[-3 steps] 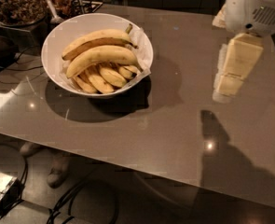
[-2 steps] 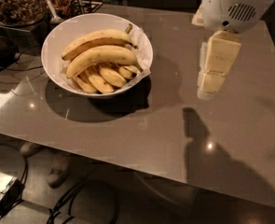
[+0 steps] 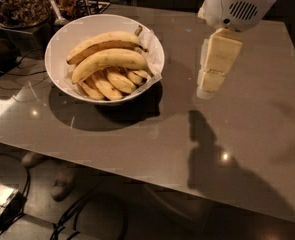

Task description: Pick banana from white bowl

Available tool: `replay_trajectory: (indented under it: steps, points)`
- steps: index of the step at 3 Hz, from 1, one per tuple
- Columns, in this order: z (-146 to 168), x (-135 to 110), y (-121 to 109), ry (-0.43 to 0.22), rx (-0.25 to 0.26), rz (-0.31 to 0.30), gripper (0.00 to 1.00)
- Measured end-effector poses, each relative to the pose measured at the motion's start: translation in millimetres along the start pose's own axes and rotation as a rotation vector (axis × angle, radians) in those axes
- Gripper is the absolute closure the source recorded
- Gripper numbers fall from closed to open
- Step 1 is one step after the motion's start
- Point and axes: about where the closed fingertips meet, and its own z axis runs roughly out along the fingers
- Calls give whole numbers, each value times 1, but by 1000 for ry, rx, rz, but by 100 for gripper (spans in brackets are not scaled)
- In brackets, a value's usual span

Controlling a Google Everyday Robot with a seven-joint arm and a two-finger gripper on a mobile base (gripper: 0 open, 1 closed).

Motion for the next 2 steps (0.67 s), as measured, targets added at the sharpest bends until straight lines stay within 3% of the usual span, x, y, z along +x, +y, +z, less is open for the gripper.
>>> replay_trajectory:
  steps: [2]
  points:
    - [18,-47,-23,-15,8,-46,0]
